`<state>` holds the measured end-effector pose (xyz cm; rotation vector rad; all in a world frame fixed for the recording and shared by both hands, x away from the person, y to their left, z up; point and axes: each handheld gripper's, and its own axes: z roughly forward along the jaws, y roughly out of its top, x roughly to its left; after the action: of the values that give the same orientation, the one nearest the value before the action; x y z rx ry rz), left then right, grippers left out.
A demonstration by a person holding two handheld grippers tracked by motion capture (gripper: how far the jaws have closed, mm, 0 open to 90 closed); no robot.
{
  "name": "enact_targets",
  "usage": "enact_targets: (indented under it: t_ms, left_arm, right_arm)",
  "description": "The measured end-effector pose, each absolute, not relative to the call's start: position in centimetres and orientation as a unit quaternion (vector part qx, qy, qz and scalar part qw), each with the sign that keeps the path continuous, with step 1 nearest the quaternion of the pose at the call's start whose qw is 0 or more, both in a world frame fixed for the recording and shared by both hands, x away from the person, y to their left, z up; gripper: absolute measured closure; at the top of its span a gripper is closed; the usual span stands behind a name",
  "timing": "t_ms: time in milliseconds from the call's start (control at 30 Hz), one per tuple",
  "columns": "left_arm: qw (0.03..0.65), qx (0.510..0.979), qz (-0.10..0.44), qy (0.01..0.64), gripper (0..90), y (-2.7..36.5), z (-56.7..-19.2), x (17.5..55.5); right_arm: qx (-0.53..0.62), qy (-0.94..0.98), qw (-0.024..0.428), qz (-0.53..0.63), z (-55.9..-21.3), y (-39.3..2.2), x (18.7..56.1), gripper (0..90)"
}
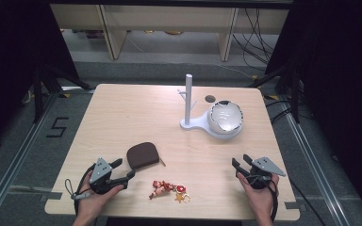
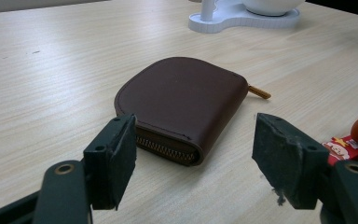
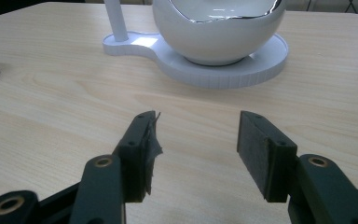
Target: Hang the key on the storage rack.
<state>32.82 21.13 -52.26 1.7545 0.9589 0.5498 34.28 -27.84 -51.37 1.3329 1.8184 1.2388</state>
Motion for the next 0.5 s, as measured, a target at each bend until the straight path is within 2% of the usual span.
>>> enact_targets:
  t_ms: [233,333,433,500]
  left_arm:
    - [0.514,0.722,0.202,0.417,30.1,21.3,-52.1,33.1]
    - [0.514,0.723,0.188,0.42,29.5,21.3,-51.2,33.7]
    - [0.503,0.731,0.189,0.42,29.3,21.4,-49.9,34.8]
    - [0.49,0.743,0.169,0.424,29.2,21.4,-49.2,35.9]
  right_arm:
    - [0.499,0.681,0.276,0.459,-51.4,-27.9,34.5,50.7]
    - [0.499,0.688,0.26,0.459,-51.3,-27.9,34.5,50.6]
    - [0.501,0.687,0.265,0.455,-51.4,-28.2,34.7,50.5]
    - [0.505,0.678,0.273,0.459,-51.5,-28.1,34.8,50.4]
